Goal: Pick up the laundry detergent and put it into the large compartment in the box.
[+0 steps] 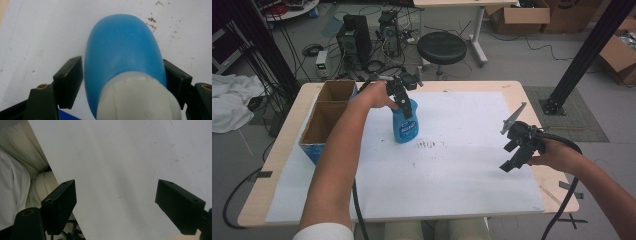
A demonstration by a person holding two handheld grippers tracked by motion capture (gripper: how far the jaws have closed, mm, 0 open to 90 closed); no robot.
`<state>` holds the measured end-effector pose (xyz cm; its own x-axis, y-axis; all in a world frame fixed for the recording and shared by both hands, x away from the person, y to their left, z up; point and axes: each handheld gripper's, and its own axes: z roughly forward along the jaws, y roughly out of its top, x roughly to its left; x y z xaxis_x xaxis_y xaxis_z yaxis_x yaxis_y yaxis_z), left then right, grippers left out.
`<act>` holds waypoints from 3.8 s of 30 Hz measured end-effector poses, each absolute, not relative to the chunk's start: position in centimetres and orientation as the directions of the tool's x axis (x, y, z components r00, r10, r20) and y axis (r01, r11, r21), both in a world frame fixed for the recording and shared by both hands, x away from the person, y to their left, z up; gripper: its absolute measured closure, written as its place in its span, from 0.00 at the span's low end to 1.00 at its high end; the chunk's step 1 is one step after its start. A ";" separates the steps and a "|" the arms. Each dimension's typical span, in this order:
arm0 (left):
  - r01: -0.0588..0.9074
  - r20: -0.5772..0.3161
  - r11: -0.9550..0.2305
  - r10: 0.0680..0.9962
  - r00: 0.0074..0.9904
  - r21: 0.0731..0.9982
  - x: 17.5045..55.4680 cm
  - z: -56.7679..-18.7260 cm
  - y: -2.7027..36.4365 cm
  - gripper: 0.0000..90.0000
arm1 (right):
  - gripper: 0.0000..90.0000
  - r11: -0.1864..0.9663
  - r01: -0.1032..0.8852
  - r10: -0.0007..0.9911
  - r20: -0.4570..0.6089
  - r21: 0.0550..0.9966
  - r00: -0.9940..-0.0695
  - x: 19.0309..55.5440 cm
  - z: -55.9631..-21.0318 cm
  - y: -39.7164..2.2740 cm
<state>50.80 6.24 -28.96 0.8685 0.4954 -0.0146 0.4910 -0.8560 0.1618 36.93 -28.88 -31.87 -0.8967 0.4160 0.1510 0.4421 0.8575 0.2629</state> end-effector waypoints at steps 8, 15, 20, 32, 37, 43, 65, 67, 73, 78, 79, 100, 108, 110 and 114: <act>0.481 -0.025 -0.859 0.484 0.875 0.176 50.8 -28.8 6.4 0.35 | 0.19 0.858 0.442 0.416 0.152 0.261 -0.897 36.9 -31.9 -28.9; 0.473 -0.023 -0.863 0.476 0.879 0.176 50.8 -28.8 6.3 0.37 | 0.19 0.859 0.441 0.413 0.156 0.260 -0.897 36.9 -32.0 -28.9; 0.470 -0.032 -0.864 0.472 0.881 0.180 50.8 -28.8 6.3 0.40 | 0.19 0.860 0.439 0.411 0.158 0.261 -0.898 36.9 -32.2 -29.0; 0.479 -0.032 -0.858 0.482 0.876 0.188 50.8 -28.7 6.4 0.41 | 0.19 0.859 0.443 0.413 0.164 0.259 -0.896 36.9 -32.4 -29.1; 0.536 -0.043 -0.825 0.538 0.842 0.177 50.6 -28.4 6.3 0.41 | 0.19 0.858 0.446 0.415 0.168 0.256 -0.894 36.8 -32.3 -29.0; 0.582 -0.042 -0.789 0.586 0.809 0.200 50.0 -26.7 6.3 0.41 | 0.20 0.861 0.437 0.406 0.166 0.260 -0.899 36.7 -32.3 -28.9; 0.730 0.016 -0.631 0.759 0.651 0.263 46.0 -18.1 6.8 0.41 | 0.20 0.876 0.394 0.368 0.145 0.277 -0.919 35.9 -31.7 -28.1; 0.744 0.013 -0.610 0.776 0.631 0.273 45.7 -17.3 7.0 0.41 | 0.20 0.878 0.390 0.364 0.142 0.277 -0.921 35.9 -31.7 -28.1; 0.784 0.021 -0.550 0.822 0.569 0.287 44.9 -15.4 7.5 0.41 | 0.20 0.881 0.380 0.355 0.139 0.282 -0.925 35.7 -31.6 -27.8; 0.821 0.021 -0.488 0.863 0.505 0.296 44.4 -14.3 8.5 0.41 | 0.20 0.883 0.377 0.351 0.139 0.278 -0.926 35.5 -31.6 -27.8; 0.828 0.021 -0.476 0.870 0.493 0.297 44.3 -14.0 8.7 0.41 | 0.20 0.885 0.373 0.348 0.139 0.279 -0.927 35.5 -31.7 -27.7; 0.909 0.007 -0.255 0.963 0.268 0.328 42.1 -11.4 13.8 0.42 | 0.20 0.898 0.339 0.315 0.131 0.281 -0.940 35.1 -31.5 -26.7; 0.918 -0.024 -0.183 0.979 0.204 0.351 41.4 -10.1 16.3 0.42 | 0.20 0.897 0.338 0.315 0.126 0.284 -0.941 35.1 -31.3 -26.8; 0.919 -0.025 -0.168 0.982 0.189 0.356 41.2 -9.6 16.9 0.42 | 0.20 0.897 0.343 0.319 0.128 0.280 -0.939 35.1 -31.4 -26.9; 0.921 -0.030 -0.136 0.987 0.158 0.365 40.7 -9.0 18.3 0.42 | 0.20 0.897 0.341 0.317 0.128 0.282 -0.940 35.1 -31.4 -26.9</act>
<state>40.67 18.32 -8.98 0.1576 0.9870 -0.0299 0.9212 -0.1361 0.3646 35.07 -26.85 -31.40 -0.9399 0.3165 0.1283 0.3406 0.8971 0.2816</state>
